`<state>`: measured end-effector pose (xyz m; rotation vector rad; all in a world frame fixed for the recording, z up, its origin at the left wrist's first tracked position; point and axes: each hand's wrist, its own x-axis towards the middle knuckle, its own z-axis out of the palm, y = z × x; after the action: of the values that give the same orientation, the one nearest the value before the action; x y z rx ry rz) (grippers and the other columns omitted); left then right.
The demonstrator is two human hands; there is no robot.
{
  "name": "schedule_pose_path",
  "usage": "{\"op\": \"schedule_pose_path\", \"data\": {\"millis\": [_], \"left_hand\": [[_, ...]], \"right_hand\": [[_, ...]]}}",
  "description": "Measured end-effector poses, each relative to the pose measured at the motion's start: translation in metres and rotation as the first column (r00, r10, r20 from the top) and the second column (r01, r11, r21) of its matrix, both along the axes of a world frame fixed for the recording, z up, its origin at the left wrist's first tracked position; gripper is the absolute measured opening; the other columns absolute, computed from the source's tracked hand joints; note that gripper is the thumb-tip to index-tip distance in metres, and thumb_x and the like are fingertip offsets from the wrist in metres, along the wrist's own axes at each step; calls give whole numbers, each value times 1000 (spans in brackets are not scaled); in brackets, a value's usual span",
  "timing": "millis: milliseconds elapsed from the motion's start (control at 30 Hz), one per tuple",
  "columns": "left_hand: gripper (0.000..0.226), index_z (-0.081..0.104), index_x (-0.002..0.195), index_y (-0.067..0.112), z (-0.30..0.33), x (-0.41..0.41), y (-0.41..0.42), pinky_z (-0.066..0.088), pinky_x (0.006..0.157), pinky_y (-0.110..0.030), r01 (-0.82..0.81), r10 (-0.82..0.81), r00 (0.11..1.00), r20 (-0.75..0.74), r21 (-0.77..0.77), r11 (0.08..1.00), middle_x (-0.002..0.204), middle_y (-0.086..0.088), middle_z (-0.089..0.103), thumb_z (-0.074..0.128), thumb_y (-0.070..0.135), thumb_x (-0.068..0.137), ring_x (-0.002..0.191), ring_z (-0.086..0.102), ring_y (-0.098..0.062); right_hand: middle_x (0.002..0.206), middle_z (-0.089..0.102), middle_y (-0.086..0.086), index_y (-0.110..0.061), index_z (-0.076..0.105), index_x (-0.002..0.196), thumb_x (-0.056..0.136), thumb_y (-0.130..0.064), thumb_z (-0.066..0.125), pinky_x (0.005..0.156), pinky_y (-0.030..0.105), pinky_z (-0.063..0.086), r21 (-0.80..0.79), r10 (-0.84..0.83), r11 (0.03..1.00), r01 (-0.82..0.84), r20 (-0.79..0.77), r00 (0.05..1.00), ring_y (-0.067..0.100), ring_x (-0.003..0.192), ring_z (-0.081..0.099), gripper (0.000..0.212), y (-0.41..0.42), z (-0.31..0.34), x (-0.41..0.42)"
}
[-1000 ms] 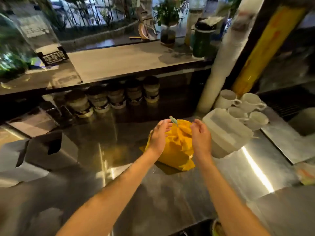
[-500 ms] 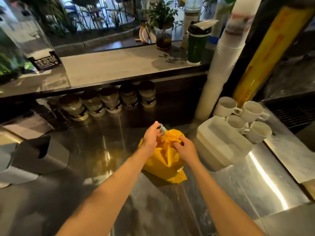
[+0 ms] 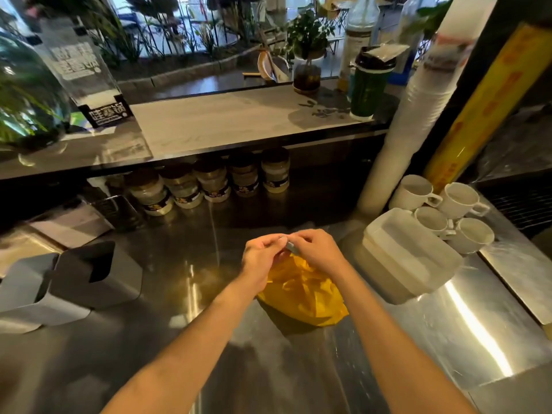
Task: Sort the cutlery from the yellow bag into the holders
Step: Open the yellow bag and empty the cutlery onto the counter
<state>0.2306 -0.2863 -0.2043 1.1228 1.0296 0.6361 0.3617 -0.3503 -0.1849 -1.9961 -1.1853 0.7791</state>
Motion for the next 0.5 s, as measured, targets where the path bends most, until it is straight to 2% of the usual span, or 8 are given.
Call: {"op": "schedule_pose_path", "data": {"millis": [67,133,200,267,400,500], "left_hand": [[14,76,103,12,-4,-8,2,58,85,-30,19,-19,1000,-4,13,1000,100,-7,76,65,12,94,98,70,-22],[12,76,98,17,-6,-15,2,57,81,-27,38,-38,999,-3,28,999,98,-6,76,65,14,94,96,70,-20],[11,76,95,23,-8,-20,2,58,84,-30,75,-75,997,-7,56,996,98,-4,76,66,18,94,97,70,-21],[11,76,95,22,-9,-21,1,59,85,-33,107,-108,994,26,59,993,97,-5,76,66,18,94,96,70,-20],[11,76,93,16,-7,-20,1,59,78,-27,115,-119,992,45,78,990,92,-6,74,65,13,93,86,70,-16],[10,76,91,15,-11,-19,3,59,78,-30,132,-136,989,59,66,989,92,-9,74,66,13,92,87,70,-21]], "right_hand": [[85,71,-2,-20,78,99,102,-39,52,62,19,47,-100,69,993,-71,-18,997,12,78,63,32,5,-1,-4],[84,70,0,-24,75,91,102,-35,53,63,19,47,-111,125,985,-132,-63,990,14,79,64,27,1,-1,-5],[81,67,-1,-27,72,86,102,-32,54,62,17,45,-99,150,982,-160,-103,983,11,75,60,25,-5,1,-5],[81,66,-3,-26,72,88,102,-32,55,63,17,45,-99,142,983,-156,-141,980,9,74,59,23,-8,0,-5],[91,72,-1,-21,77,100,102,-35,56,72,21,51,-81,96,989,-120,-257,962,13,86,65,25,-12,-4,-3],[89,71,-6,-27,76,96,101,-33,57,72,19,50,-89,88,988,-125,-333,939,12,86,65,21,-16,-5,3]]}}
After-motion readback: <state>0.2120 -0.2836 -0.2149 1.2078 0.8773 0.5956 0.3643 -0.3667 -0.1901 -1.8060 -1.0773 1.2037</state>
